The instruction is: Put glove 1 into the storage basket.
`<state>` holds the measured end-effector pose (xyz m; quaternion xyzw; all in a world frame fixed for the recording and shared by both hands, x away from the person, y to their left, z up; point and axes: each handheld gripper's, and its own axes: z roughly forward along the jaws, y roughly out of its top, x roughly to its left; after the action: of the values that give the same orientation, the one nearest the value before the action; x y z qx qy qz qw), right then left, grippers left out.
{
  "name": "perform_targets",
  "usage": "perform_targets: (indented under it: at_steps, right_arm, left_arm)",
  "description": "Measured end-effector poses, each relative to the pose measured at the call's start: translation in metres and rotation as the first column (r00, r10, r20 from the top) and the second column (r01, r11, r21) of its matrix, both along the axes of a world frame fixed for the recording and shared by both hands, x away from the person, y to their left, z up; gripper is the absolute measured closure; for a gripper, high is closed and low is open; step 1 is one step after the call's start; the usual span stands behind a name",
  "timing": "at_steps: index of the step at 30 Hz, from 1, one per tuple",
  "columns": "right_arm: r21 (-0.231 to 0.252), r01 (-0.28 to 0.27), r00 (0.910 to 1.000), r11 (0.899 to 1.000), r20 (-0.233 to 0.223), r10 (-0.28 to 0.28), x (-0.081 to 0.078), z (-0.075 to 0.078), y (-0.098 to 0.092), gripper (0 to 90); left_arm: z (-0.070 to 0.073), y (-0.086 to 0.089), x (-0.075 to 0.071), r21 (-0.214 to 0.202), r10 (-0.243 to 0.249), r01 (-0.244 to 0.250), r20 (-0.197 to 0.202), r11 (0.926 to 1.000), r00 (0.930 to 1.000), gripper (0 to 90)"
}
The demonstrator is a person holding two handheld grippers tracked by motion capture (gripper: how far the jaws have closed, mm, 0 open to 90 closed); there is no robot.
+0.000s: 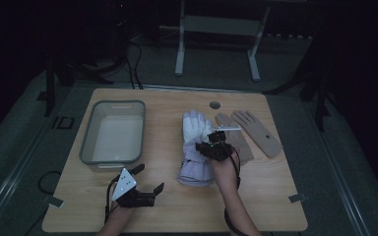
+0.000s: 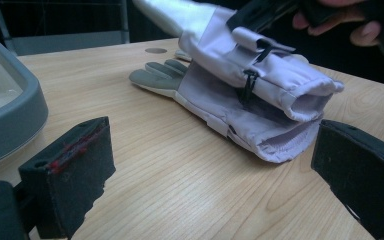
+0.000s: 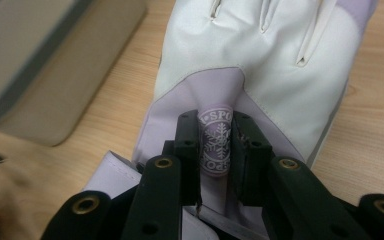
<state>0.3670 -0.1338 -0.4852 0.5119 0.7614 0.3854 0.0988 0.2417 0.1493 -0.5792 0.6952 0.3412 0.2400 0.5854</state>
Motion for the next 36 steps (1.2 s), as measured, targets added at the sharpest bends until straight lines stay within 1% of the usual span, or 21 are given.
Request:
perform_targets:
  at_steps: [3, 5, 7, 11, 15, 18, 19, 20, 22, 23, 26, 27, 28, 29, 30, 31, 32, 33, 34, 35, 36]
  right_arm:
    - [-0.01, 0.013, 0.9997, 1.0, -0.019, -0.013, 0.004, -0.009, 0.003, 75.4]
    - [-0.014, 0.017, 0.9996, 1.0, -0.022, -0.018, 0.005, -0.014, 0.004, 74.8]
    - [-0.014, 0.029, 0.9991, 0.999, -0.031, -0.03, 0.006, -0.019, 0.004, 74.2]
    - [-0.01, 0.04, 0.9987, 0.999, -0.033, -0.04, 0.008, -0.024, 0.004, 73.0]
    - [-0.012, 0.043, 0.9984, 0.999, -0.037, -0.044, 0.01, -0.033, 0.004, 71.2]
    - [0.001, 0.04, 0.9986, 0.999, -0.036, -0.04, 0.009, -0.03, 0.002, 64.9]
    - [0.011, 0.035, 0.9988, 0.999, -0.034, -0.035, 0.009, -0.027, 0.001, 62.2]
    - [0.015, 0.024, 0.9995, 1.0, -0.02, -0.023, 0.008, -0.025, -0.001, 57.6]
    - [0.013, 0.018, 0.9997, 1.0, 0.017, -0.018, 0.007, -0.019, -0.004, 48.8]
    - [0.024, 0.002, 0.9997, 1.0, 0.024, -0.003, 0.007, -0.016, -0.007, 43.6]
    - [0.036, -0.024, 0.9992, 0.999, 0.031, 0.023, 0.006, -0.006, -0.018, 28.2]
    - [0.058, -0.033, 0.9986, 0.998, 0.044, 0.031, 0.005, -0.003, -0.022, 23.1]
    - [0.07, -0.037, 0.998, 0.997, 0.054, 0.033, 0.004, -0.001, -0.026, 17.1]
    - [0.074, -0.048, 0.9965, 0.996, 0.073, 0.042, 0.003, 0.002, -0.031, 17.5]
    - [0.076, -0.09, 0.9904, 0.993, 0.111, 0.082, 0.002, 0.005, -0.038, 17.0]
    - [0.081, -0.101, 0.9862, 0.992, 0.14, 0.089, 0.002, 0.007, -0.043, 16.5]
    - [0.076, -0.108, 0.9826, 0.991, 0.16, 0.095, 0.002, 0.008, -0.048, 16.1]
    - [0.065, -0.117, 0.9798, 0.991, 0.17, 0.104, 0.002, 0.008, -0.051, 15.8]
    - [0.046, -0.121, 0.9768, 0.992, 0.183, 0.111, 0.002, 0.007, -0.057, 15.5]
    - [0.031, -0.125, 0.9757, 0.992, 0.185, 0.117, 0.002, 0.006, -0.062, 15.6]
    - [0.028, -0.132, 0.9794, 0.991, 0.157, 0.126, 0.003, 0.004, -0.066, 15.6]
  left_arm:
    - [0.0, 0.0, 0.0, 0.003, 0.0, 0.0, 0.0, 1.0, 1.0, 3.6]
    - [0.0, 0.0, 0.0, 0.002, 0.001, -0.001, -0.001, 1.0, 1.0, 3.6]
    - [0.0, 0.0, 0.0, -0.004, 0.001, -0.001, -0.002, 1.0, 1.0, 3.6]
    - [0.0, 0.0, 0.0, -0.009, 0.0, 0.0, -0.004, 1.0, 1.0, 3.6]
    - [0.0, -0.001, 0.0, 0.014, 0.013, -0.013, -0.009, 0.9998, 0.9999, 3.6]
    - [0.001, -0.002, 0.0, 0.023, 0.014, -0.014, -0.009, 0.9996, 0.9999, 3.6]
    - [0.0, -0.002, 0.0, 0.017, 0.007, -0.007, -0.003, 0.9998, 1.0, 3.6]
    - [0.0, -0.002, 0.0, 0.015, 0.003, -0.003, 0.011, 0.9999, 0.9999, 3.8]
    - [0.0, -0.003, 0.0, 0.025, 0.007, -0.007, 0.016, 0.9997, 0.9998, 4.2]
    - [0.0, -0.003, 0.0, 0.033, 0.013, -0.014, 0.016, 0.9994, 0.9998, 4.2]
    - [0.001, -0.007, 0.0, 0.072, 0.028, -0.027, -0.008, 0.997, 0.9996, 4.2]
    - [0.001, -0.007, 0.0, 0.075, 0.025, -0.024, -0.012, 0.9969, 0.9996, 4.2]
    - [0.002, -0.008, 0.001, 0.08, 0.021, -0.02, -0.017, 0.9966, 0.9996, 4.3]
    - [0.002, -0.009, 0.002, 0.094, 0.022, -0.018, -0.042, 0.9954, 0.9989, 4.3]
    - [0.003, -0.01, 0.003, 0.092, 0.011, -0.005, -0.068, 0.9958, 0.9976, 4.2]
    - [0.004, -0.011, 0.004, 0.093, 0.008, 0.001, -0.1, 0.9957, 0.995, 4.2]
    - [0.004, -0.011, 0.005, 0.096, 0.005, 0.007, -0.123, 0.9953, 0.9925, 4.3]
    - [0.006, -0.012, 0.006, 0.087, -0.004, 0.017, -0.151, 0.996, 0.9885, 4.2]
    - [0.008, -0.013, 0.006, 0.087, -0.001, 0.016, -0.168, 0.9961, 0.9858, 4.3]
    - [0.01, -0.013, 0.007, 0.076, -0.001, 0.015, -0.189, 0.997, 0.982, 4.3]
    - [0.013, -0.014, 0.008, 0.067, 0.003, 0.011, -0.209, 0.9977, 0.9779, 4.2]
